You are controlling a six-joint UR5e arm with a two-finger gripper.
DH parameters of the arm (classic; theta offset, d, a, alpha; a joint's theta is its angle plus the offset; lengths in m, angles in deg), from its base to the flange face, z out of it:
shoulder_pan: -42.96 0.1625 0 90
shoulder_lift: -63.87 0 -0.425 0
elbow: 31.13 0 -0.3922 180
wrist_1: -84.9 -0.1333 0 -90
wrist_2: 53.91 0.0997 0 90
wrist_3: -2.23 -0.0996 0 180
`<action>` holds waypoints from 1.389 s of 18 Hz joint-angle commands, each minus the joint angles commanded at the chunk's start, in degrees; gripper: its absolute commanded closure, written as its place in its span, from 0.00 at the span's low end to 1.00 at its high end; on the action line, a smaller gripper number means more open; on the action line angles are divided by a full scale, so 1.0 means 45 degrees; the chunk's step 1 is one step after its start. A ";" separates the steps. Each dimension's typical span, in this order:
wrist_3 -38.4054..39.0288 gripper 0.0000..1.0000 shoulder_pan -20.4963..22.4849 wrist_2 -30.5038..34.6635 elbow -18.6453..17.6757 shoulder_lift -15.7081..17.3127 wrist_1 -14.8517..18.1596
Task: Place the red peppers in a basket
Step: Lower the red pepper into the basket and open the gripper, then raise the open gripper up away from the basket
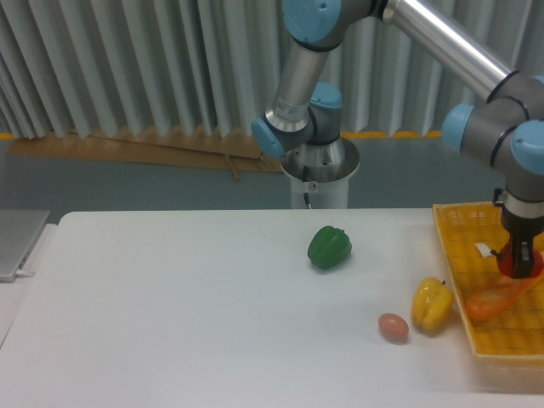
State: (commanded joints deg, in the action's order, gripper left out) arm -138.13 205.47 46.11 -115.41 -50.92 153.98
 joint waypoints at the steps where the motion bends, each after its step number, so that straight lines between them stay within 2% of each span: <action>1: 0.0000 0.32 0.0000 -0.0039 0.0000 0.0039 0.0000; 2: -0.0019 0.01 0.0000 -0.0136 -0.0039 0.0116 0.0000; 5: -0.0039 0.00 -0.0020 -0.0741 -0.0098 0.0195 0.0000; 9: 0.0000 0.00 -0.0039 -0.0859 -0.0195 0.0546 0.0097; 13: 0.0136 0.00 -0.0117 -0.1601 -0.0215 0.1131 0.0779; 16: 0.1090 0.00 -0.0624 -0.1602 -0.0254 0.1425 0.1015; 21: 0.1328 0.00 -0.0956 -0.1621 -0.0273 0.1465 0.1211; 25: 0.2574 0.00 -0.1775 -0.1855 -0.0390 0.1894 0.1854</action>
State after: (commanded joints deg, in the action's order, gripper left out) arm -126.54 197.49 37.76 -117.17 -42.40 162.33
